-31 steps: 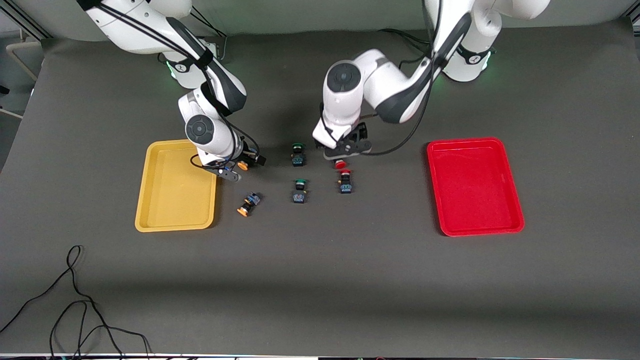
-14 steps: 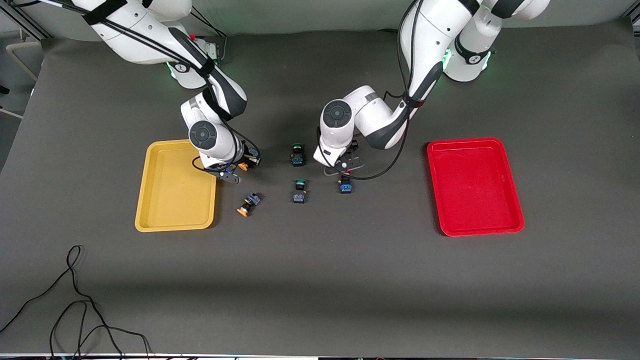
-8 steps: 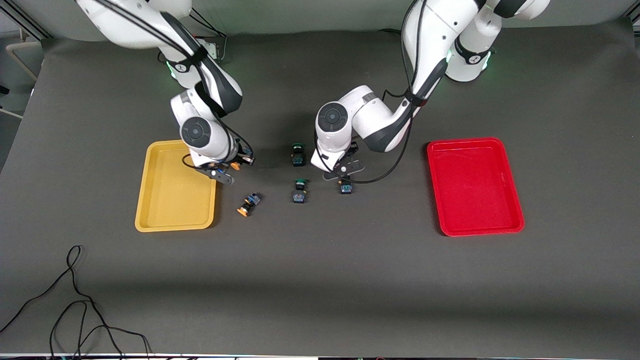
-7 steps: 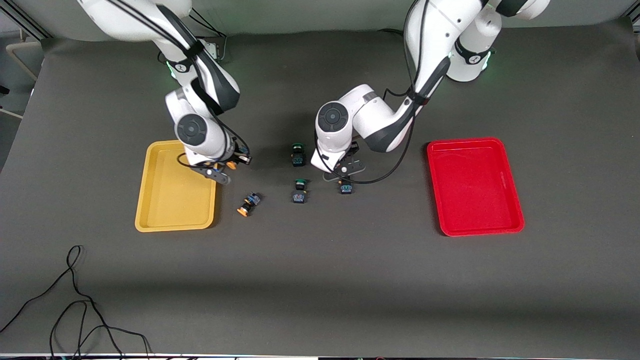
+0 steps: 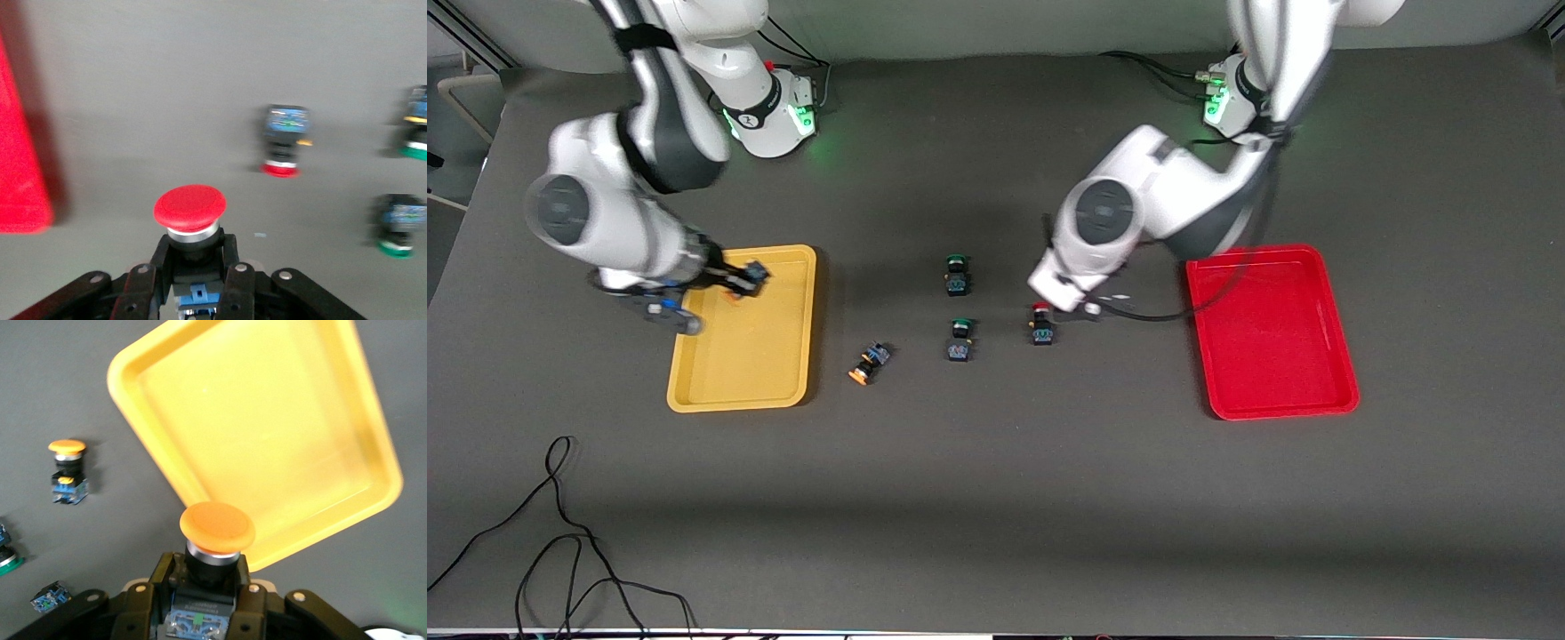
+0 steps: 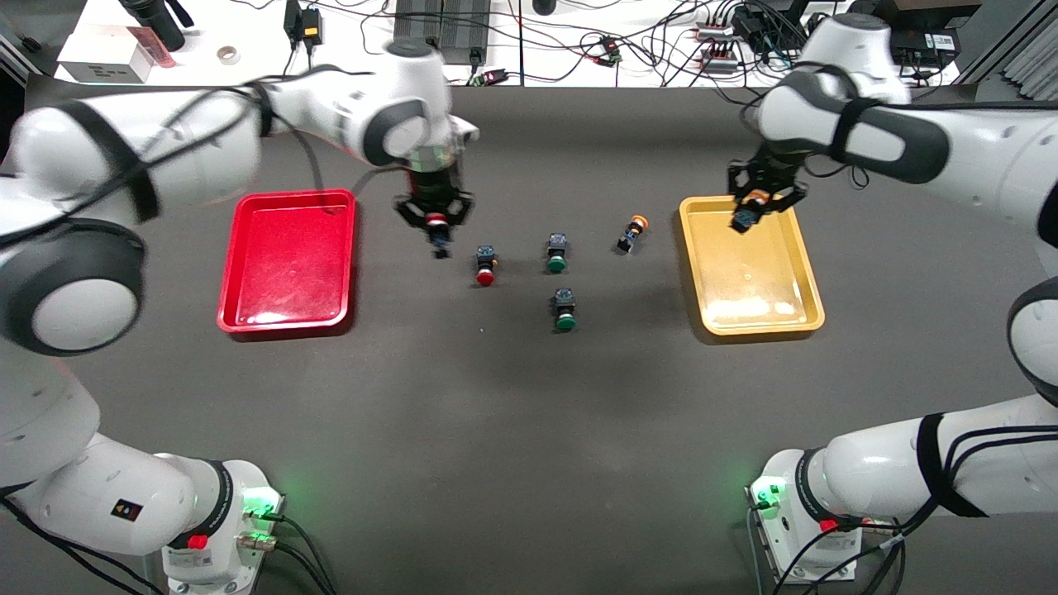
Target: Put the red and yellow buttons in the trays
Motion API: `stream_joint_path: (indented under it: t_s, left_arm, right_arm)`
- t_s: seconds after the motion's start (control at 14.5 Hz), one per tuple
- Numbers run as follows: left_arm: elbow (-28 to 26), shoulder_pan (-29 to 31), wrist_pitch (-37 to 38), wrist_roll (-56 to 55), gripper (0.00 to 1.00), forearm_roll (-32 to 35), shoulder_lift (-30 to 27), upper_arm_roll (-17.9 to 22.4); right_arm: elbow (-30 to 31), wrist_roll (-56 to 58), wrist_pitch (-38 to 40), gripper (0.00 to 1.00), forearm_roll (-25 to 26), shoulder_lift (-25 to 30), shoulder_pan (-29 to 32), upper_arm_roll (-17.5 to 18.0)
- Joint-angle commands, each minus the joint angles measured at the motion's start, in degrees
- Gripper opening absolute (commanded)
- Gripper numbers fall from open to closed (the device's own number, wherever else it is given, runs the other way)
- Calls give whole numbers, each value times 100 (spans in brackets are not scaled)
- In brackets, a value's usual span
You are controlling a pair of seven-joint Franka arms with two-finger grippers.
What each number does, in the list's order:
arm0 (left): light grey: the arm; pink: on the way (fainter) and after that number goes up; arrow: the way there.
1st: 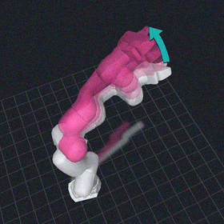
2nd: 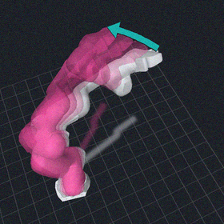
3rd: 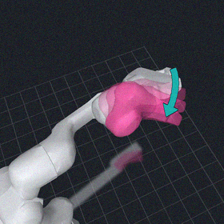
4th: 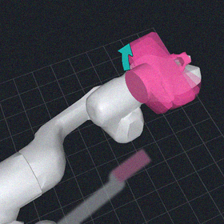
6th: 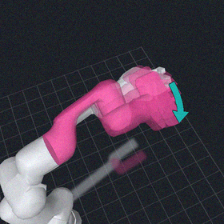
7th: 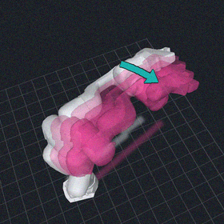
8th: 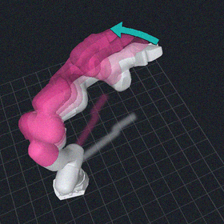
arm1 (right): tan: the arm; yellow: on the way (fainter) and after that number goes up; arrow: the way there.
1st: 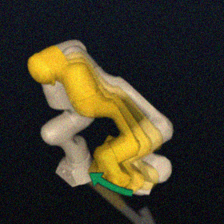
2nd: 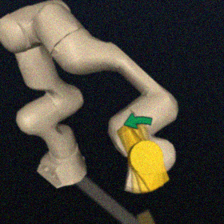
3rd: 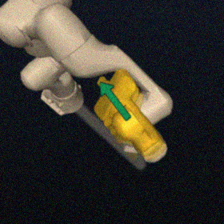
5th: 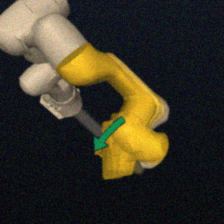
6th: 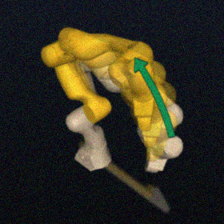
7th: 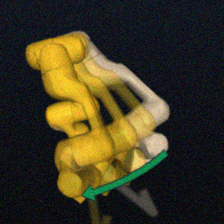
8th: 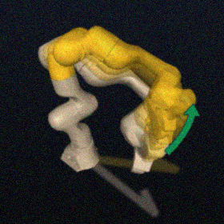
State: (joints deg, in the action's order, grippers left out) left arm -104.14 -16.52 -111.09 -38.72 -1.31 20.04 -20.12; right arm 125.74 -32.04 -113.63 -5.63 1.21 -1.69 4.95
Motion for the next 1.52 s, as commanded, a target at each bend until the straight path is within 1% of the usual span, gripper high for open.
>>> stream_joint_path:
  t_s: [0.0,0.07,0.14,0.21,0.28,0.34,0.41,0.55,0.69,0.76,0.83,0.9,0.97,1.03,1.1,1.17,1.31,1.38,1.45]
  left_arm:
    - [-1342,928,-36,1310,0,-159,-913,-54]
    - [-1554,1218,-18,1679,0,-81,-984,-36]
    - [-1678,1648,-18,2214,0,-19,-1037,-10]
    - [-1749,2087,-27,2680,0,147,-1029,-10]
    - [-1793,2361,-131,2937,0,262,-959,-10]
    - [-1846,2451,-315,2957,0,498,-784,-10]
    - [-1916,2556,-621,2949,0,735,-609,-1]
    - [-2005,2680,-1455,2853,0,878,-143,-1]
    - [-2005,2637,-2150,2345,0,974,261,78]
    - [-1996,2628,-2371,2090,0,1227,394,78]
    - [-1970,2645,-2417,1922,0,1395,517,78]
    - [-1961,2654,-2417,1903,2,1484,544,78]
    - [-1943,2671,-2374,1912,17,1493,527,78]
    - [-1891,2680,-2304,1929,60,1493,501,78]
    - [-1830,2680,-2190,1947,100,1493,466,78]
    - [-1664,2672,-1850,1956,100,1493,387,69]
    - [-1155,2645,-788,2026,100,1441,238,26]
    - [-909,2610,-365,2026,100,1414,150,-18]
    - [-689,2619,-30,2017,100,1397,62,-184]
  right_arm:
    - [589,477,-473,17,-123,55,-69,-283]
    - [818,671,-728,17,-123,55,-69,-389]
    - [1029,803,-1018,17,-123,55,-60,-459]
    - [1249,996,-1360,17,-123,12,-60,-521]
    - [1495,1155,-1781,17,-123,-58,-60,-583]
    - [1723,1313,-2229,17,-123,-190,-60,-653]
    - [1847,1393,-2521,18,-123,-339,-60,-662]
    - [1849,1394,-2673,19,-123,-751,-60,-662]
    - [1858,1394,-2918,19,-131,-1060,-60,-662]
    - [1858,1394,-2954,23,-131,-1165,-51,-671]
    - [1858,1394,-3007,33,-131,-1219,-42,-688]
    - [1858,1394,-3025,55,-131,-1271,-42,-706]
    - [1858,1394,-3025,100,-131,-1281,-42,-706]
    - [1849,1394,-3016,100,-131,-1281,-42,-706]
    - [1840,1385,-2981,100,-131,-1255,-51,-706]
    - [1831,1376,-2964,100,-131,-1202,-60,-706]
    - [1735,1315,-2797,100,-131,-957,-68,-645]
    - [1595,1262,-2666,100,-131,-816,-77,-627]
    - [1315,1114,-2456,100,-131,-754,-77,-514]
